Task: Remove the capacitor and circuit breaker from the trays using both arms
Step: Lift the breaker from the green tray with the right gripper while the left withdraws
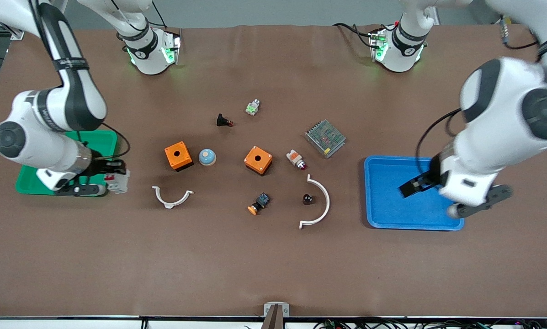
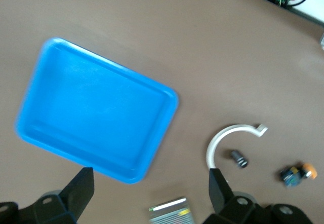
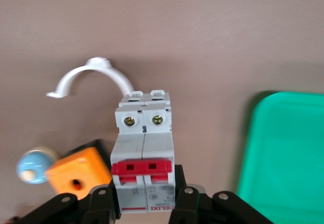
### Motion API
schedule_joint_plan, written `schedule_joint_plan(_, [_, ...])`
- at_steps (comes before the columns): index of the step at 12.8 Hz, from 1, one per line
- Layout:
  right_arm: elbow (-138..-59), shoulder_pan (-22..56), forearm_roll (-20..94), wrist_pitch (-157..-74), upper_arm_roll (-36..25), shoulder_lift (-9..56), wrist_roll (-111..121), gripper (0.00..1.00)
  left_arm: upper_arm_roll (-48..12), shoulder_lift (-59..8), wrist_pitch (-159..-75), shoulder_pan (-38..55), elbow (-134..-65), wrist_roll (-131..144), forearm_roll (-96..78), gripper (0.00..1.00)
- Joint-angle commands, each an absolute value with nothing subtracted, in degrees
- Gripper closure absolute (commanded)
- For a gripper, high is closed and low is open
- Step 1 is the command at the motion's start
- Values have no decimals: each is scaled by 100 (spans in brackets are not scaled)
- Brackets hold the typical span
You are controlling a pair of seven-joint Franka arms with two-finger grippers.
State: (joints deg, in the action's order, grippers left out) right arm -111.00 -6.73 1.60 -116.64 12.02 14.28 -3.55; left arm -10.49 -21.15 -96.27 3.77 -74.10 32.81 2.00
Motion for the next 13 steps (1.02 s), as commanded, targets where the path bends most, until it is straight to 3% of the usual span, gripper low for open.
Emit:
schedule_joint_plan(1, [-11074,-11,334,-11654,1160,1397,-1419,98,-1125,-1434,-8906,-156,-7655,2236,238,0])
schedule_joint_plan(6, [-10767,1044,360,-12005,1134,1967,-3388,98,-1081,-818,-8157,-395,-7716,1610,299,0])
schedule_joint_plan(10, [-10162,1800,343,-12576,1055,2810,-4594,98,-1090,-607,-8244,-686,-7918,985,220,0])
schedule_joint_plan(13, [-9792,1960,316,-12718,993,3303,-4904,98,-967,-115,-8779,-476,-8708,984,211,0])
